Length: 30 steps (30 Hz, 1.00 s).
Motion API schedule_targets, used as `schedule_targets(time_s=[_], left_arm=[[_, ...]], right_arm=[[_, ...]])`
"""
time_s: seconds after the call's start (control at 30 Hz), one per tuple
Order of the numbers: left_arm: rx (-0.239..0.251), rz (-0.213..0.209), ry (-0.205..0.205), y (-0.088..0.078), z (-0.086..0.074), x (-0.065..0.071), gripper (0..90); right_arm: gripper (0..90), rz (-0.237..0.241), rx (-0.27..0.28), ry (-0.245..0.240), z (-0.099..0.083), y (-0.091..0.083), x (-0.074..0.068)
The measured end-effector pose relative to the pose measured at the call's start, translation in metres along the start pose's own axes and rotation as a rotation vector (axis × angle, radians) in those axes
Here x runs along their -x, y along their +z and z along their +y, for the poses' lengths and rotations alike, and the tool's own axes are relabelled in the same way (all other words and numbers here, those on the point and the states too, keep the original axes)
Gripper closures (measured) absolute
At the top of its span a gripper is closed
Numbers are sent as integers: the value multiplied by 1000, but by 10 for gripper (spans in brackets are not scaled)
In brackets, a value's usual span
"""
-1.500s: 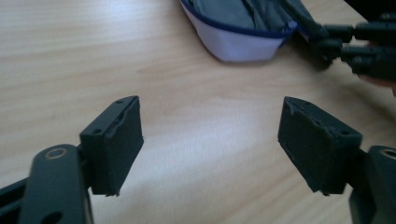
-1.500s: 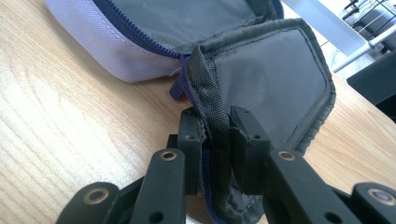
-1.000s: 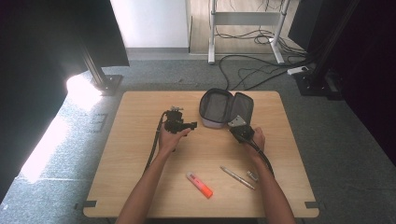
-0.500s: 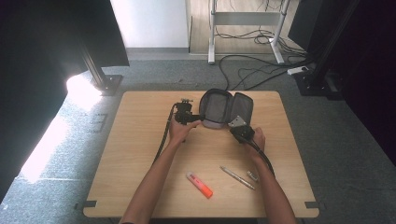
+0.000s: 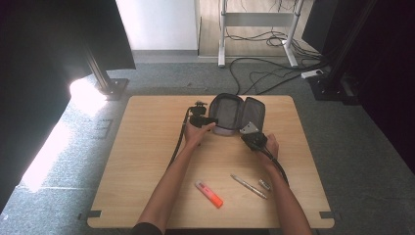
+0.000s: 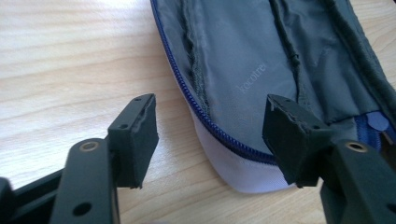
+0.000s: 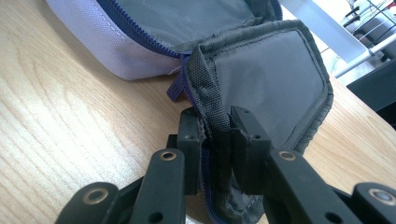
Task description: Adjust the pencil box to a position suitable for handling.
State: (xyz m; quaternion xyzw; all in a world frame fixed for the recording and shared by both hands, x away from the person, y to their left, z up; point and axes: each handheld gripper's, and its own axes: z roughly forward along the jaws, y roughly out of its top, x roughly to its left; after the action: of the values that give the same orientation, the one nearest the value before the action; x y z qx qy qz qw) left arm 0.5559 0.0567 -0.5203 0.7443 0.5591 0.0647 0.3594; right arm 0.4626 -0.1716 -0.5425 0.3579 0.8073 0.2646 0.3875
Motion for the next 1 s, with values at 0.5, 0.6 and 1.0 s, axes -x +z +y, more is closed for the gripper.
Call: schedule_targets(time_s=[0.5, 0.6, 1.0], left_arm=[[-13, -21, 77, 9, -1, 4, 865], [15, -34, 105, 4, 0, 8, 879], [103, -95, 146, -28, 7, 18, 883]], right_arm=[[784, -37, 15, -41, 2, -2, -3], [796, -59, 24, -45, 4, -5, -3], [827, -150, 82, -36, 13, -23, 1]])
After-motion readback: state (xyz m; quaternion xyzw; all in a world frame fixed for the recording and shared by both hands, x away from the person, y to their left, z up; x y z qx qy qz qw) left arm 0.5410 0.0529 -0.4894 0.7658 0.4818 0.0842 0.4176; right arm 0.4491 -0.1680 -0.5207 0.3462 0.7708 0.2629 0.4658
